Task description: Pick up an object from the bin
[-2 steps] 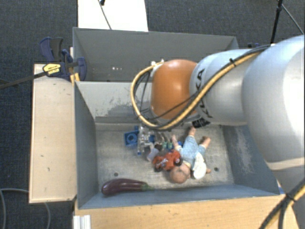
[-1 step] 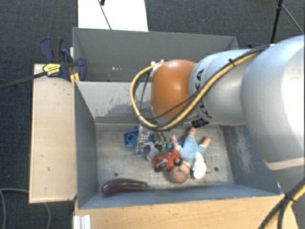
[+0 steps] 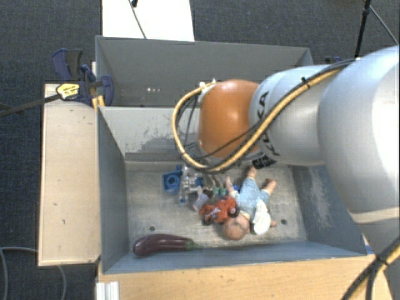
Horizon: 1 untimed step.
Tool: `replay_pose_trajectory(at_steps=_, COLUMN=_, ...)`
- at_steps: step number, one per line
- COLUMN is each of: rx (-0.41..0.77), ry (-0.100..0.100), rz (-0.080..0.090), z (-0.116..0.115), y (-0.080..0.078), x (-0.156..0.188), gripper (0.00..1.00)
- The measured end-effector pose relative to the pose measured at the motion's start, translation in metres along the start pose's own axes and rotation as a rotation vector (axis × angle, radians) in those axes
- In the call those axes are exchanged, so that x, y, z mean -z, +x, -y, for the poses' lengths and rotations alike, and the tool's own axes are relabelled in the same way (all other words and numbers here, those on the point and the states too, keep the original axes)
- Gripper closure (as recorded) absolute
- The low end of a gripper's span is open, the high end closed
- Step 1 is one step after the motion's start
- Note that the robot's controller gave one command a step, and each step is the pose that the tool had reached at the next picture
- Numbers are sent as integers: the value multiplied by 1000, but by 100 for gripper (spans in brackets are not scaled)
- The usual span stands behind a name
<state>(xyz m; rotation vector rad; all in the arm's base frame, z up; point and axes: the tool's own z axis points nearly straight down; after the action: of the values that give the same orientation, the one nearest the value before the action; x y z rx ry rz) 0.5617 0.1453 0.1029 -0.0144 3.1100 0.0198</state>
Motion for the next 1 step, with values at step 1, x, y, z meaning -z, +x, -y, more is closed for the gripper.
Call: replay_pose_trajectory(at_steps=1, rx=-1, ry=0, rz=0, z=0, y=0, x=0, gripper=100)
